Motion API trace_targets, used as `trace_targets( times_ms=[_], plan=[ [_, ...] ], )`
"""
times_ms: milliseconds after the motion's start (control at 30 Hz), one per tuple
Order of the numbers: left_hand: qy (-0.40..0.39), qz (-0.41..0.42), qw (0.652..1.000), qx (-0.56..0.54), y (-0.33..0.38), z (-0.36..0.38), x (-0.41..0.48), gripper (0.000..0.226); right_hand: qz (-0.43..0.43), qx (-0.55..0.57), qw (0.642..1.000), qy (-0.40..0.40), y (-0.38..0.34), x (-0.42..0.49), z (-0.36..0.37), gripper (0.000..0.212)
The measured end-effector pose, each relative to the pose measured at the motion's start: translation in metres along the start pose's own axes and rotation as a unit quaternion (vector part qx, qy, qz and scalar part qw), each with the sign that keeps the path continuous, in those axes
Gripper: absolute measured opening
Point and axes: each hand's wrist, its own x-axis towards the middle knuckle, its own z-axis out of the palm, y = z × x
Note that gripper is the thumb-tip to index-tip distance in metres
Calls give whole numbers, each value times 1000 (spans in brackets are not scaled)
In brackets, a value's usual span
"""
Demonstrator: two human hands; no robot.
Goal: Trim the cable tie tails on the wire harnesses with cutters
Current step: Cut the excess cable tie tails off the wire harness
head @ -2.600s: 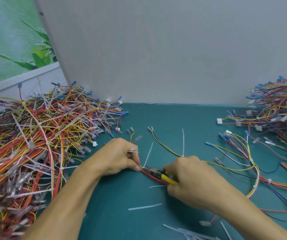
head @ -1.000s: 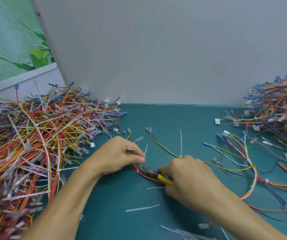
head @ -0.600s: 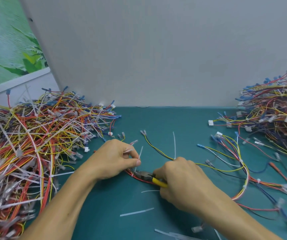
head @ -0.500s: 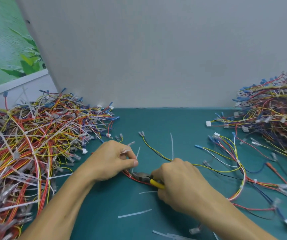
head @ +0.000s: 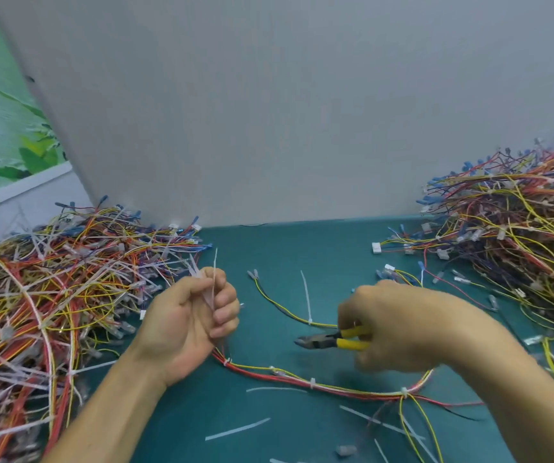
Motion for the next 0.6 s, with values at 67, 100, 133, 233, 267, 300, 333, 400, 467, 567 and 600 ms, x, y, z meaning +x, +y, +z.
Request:
trace_targets(
  times_ms=[67,100,133,233,267,300,333,400,467,567,600],
  plan=[
    [-19,-2,1000,-6,-4,5,0,8,39,-17,999,-8,18,-2,-4,20],
    [-27,-11,1000,-3,-6,7,2,15,54,-27,998,-2,25,-1,-4,19],
    [-28,-22,999,9,-8,11,5,22,64,-36,997,11,30,0,-3,19],
    [35,-29,987,153,-18,25,19,18,77,-40,995,52,40,9,5,21],
    [60,-17,972,225,-22,29,25,17,75,-35,995,61,41,12,8,22],
    [74,4,953,295,-26,32,31,15,72,-29,995,69,41,15,11,24],
    [78,26,929,361,-29,33,36,15,66,-21,995,76,41,18,14,24],
    [68,68,875,474,-35,32,46,16,55,-5,995,87,39,23,19,25],
    [52,94,830,548,-41,31,53,18,50,5,995,88,38,26,21,26],
    [38,96,838,536,-53,30,59,19,42,6,996,85,37,29,22,29],
    [38,96,845,525,-57,28,60,16,42,4,996,82,37,30,23,28]
  ],
)
